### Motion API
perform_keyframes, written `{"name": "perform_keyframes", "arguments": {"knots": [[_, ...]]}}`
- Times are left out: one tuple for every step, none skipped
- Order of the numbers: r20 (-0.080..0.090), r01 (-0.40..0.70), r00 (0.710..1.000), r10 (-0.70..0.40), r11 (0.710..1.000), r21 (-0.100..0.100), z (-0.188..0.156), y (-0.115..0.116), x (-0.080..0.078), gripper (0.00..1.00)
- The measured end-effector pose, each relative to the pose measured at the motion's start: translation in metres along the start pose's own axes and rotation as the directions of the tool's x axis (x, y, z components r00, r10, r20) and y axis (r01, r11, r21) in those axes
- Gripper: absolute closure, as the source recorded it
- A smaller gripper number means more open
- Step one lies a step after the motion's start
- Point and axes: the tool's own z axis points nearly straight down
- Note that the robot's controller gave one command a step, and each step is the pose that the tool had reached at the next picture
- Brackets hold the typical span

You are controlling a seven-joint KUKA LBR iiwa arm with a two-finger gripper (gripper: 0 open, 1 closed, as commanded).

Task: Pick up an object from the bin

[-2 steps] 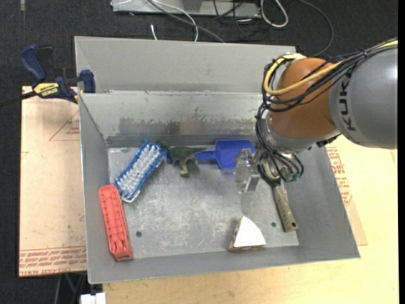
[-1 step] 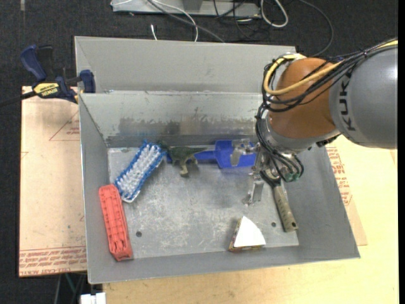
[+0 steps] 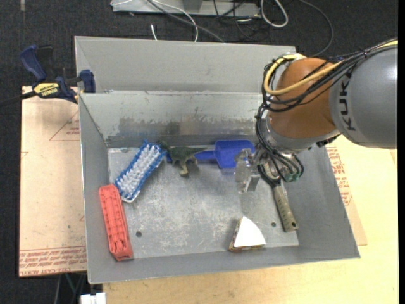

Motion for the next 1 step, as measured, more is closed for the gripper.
{"name": "perform_keyframes", "arguments": {"knots": [[0.000,0.000,1.000,0.000,1.000,0.000,0.0000,0.0000,0.0000,0.00]]}}
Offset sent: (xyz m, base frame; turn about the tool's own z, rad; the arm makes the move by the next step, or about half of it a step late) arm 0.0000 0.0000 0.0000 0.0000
